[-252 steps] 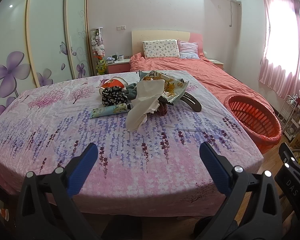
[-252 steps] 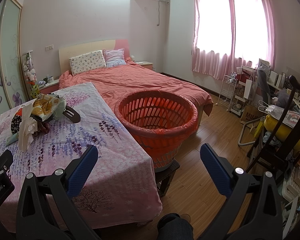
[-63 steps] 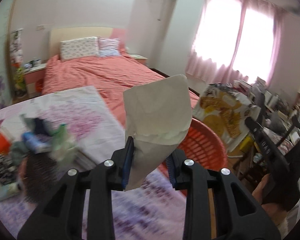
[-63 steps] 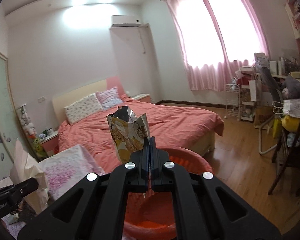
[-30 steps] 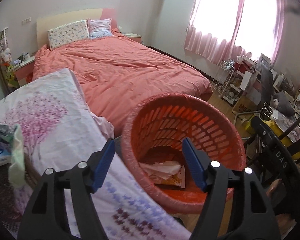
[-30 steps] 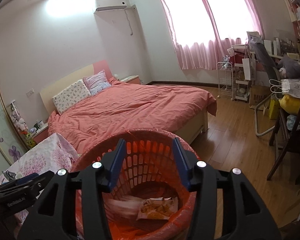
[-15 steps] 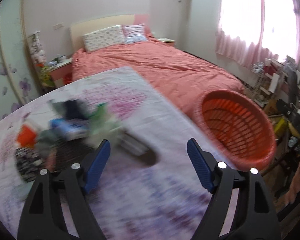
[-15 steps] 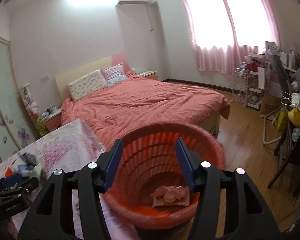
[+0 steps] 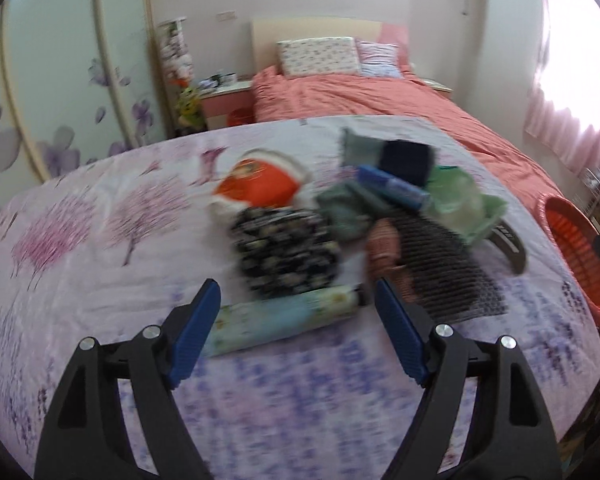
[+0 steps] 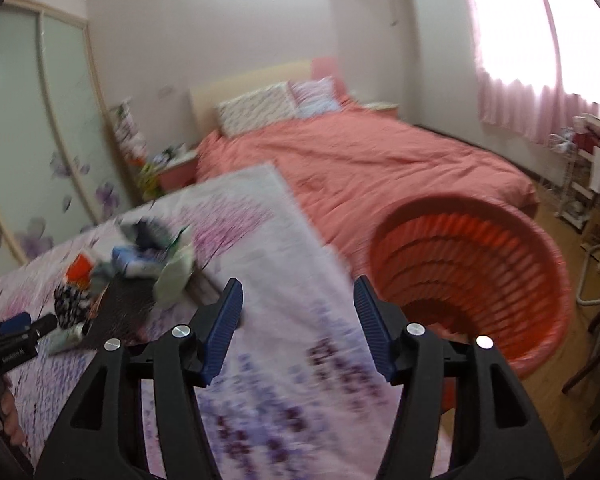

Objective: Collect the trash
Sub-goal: 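Move both tools back over the items on the bed, then grasp the brown hair clip with the right gripper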

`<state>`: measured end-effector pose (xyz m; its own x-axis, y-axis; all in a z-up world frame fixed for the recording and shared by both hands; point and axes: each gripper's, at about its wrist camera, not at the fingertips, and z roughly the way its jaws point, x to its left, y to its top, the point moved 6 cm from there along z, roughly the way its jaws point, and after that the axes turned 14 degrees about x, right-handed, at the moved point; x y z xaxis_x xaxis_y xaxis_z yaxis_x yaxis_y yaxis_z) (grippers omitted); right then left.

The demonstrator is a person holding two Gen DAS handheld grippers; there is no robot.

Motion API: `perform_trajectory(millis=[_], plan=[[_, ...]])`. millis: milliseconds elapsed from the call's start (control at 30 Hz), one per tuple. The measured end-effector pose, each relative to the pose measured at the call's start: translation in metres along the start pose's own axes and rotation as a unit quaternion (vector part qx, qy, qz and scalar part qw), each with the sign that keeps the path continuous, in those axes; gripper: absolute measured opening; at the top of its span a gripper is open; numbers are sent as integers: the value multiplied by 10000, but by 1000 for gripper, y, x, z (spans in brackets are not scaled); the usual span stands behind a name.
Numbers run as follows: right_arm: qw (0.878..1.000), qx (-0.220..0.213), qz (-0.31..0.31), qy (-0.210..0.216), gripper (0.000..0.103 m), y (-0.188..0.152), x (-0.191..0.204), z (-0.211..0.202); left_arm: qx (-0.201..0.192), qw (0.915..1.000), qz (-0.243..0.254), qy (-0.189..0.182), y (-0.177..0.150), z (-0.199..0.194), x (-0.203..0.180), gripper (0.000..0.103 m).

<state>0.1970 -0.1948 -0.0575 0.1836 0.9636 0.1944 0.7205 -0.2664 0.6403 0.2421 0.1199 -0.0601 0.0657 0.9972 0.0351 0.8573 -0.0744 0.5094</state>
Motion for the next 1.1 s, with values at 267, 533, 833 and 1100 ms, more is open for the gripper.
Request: perform_trajectory(millis=[267,533,833,1100], plan=[[9972,569,-417,229,58,-3,40,40,116,9997,-198,79,-11,12,30,78],[9896,1054,-971,78,64,2,70,79,198,9995,-243,7,-14,22,34,78],[9858,1289,-1041,261,53,8,75,91,218,9994,-276,-1,-13,27,41,78],[9898,1361,-413,57,34,-8,48,79,241,9993,-282,-17,-13,29,39,78]])
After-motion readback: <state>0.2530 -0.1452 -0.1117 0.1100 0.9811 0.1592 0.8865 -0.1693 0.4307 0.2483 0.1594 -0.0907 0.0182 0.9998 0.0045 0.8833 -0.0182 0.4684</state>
